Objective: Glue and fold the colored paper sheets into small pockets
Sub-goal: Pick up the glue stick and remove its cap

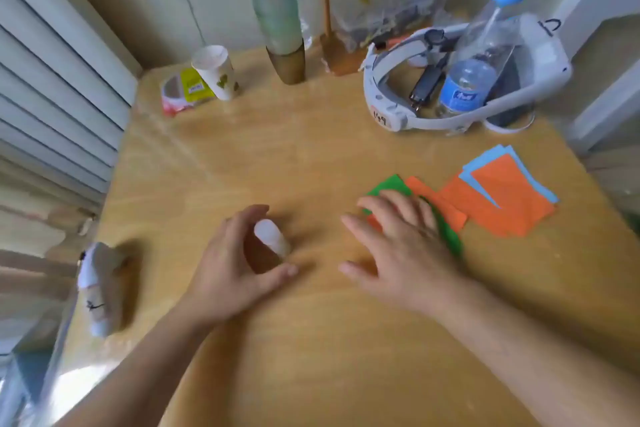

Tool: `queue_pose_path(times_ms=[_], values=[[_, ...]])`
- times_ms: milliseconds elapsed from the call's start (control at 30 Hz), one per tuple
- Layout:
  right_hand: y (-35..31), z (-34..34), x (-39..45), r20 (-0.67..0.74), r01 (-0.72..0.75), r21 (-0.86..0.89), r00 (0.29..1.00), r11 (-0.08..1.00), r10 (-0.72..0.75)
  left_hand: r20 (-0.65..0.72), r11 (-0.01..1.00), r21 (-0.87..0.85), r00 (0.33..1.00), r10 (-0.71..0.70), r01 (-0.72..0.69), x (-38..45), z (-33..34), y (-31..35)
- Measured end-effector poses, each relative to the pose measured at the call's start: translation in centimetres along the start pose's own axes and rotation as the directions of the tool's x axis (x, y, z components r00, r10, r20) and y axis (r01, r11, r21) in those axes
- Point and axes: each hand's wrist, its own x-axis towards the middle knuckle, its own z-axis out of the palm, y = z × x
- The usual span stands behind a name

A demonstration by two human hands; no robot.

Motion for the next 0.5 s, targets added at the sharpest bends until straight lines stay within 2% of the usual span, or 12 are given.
queue_pose_path(times_ms=[67,167,267,367,433,500], values=[[-0.3,1.0,-0.5,0.012,-0.013,-0.090,1.000,0.996,0.014,-0.048,0.997,0.023,0.996,0.069,-0.068,0.5,0.9,-0.9],[0.2,1.7,-0.4,0.040,-0.002,-0.119,0.999,0.993,0.007,-0.070,0.981,0.131,0.986,0.154,-0.144,0.7,1.8,-2.1],[0.3,1.8,-0.9,0.031,-0.009,-0.120,0.999,0.993,0.013,-0.131,0.973,0.202,0.982,0.137,-0.109,0.1,2.5,-2.4],[-0.2,1.8,-1.3,0.012,-0.008,-0.093,1.000,0.996,0.010,-0.122,0.980,0.183,0.987,0.100,-0.076,0.3,2.4,-2.1],[-0.7,1.8,-1.3,0.009,0.008,-0.156,1.000,0.988,-0.006,-0.111,0.986,0.160,0.991,0.069,-0.051,-0.7,2.3,-1.6],[-1.5,0.9,-2.2,0.011,-0.003,-0.293,1.000,0.956,0.006,-0.125,0.995,0.102,0.992,0.029,-0.016,-1.7,2.1,-0.3]])
